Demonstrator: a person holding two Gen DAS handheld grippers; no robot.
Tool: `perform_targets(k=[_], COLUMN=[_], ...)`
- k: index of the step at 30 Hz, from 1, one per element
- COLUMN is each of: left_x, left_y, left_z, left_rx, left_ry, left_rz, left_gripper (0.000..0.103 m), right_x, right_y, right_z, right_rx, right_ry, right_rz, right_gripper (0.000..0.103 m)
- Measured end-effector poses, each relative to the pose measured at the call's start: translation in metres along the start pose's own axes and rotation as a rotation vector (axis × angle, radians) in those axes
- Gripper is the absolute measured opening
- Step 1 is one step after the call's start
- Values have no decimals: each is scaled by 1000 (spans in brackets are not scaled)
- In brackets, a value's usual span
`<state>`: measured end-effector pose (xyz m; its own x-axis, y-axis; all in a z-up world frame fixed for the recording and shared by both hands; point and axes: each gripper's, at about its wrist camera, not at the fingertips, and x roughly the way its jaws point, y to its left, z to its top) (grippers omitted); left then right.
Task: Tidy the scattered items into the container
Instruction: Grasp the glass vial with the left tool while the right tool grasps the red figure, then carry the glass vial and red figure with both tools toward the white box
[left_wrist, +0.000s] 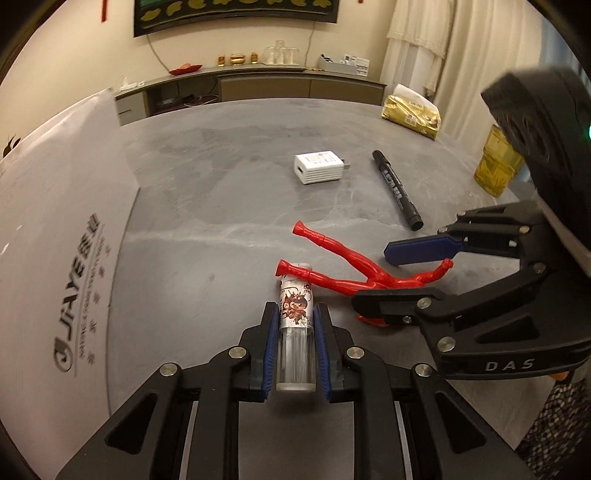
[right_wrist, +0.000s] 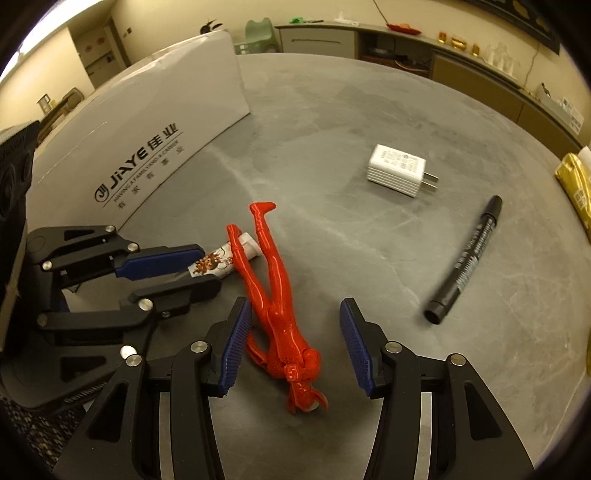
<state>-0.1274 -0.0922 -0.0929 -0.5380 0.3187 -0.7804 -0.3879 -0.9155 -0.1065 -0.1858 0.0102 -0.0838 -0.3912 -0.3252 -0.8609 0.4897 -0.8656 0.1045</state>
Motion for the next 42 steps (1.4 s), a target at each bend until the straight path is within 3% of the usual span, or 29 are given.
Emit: perform_targets(k=[4,5,6,8,9,16,42], left_x=[-5,-5,-6,-8,-9,-28,-119], left_y=[9,10,11,12,12,15,-1], left_z=[-2,-3,-3,-4,-4,-1,-5], left_rx=[-38,-41,-46,-57,-59,-74,-44], left_ry=[5,5,6,7,5,-23,-115], left_rz=[-5,-6,-11,-16,-16,-5,-10], left_gripper=[20,20,20,20,20,20,20], right_x=[3,2,2,3,3,-2,-77], right_y=[14,16,17,19,20,12,29], right_z=[2,2,2,2,1,1,-17], right_rx=[-34,-31,-20,-14,-9,62,178], right_ry=[7,11,19,20,20,18,-173], right_rz=[13,36,68,70,75,71,108], right_gripper=[49,34,27,26,20,20,20])
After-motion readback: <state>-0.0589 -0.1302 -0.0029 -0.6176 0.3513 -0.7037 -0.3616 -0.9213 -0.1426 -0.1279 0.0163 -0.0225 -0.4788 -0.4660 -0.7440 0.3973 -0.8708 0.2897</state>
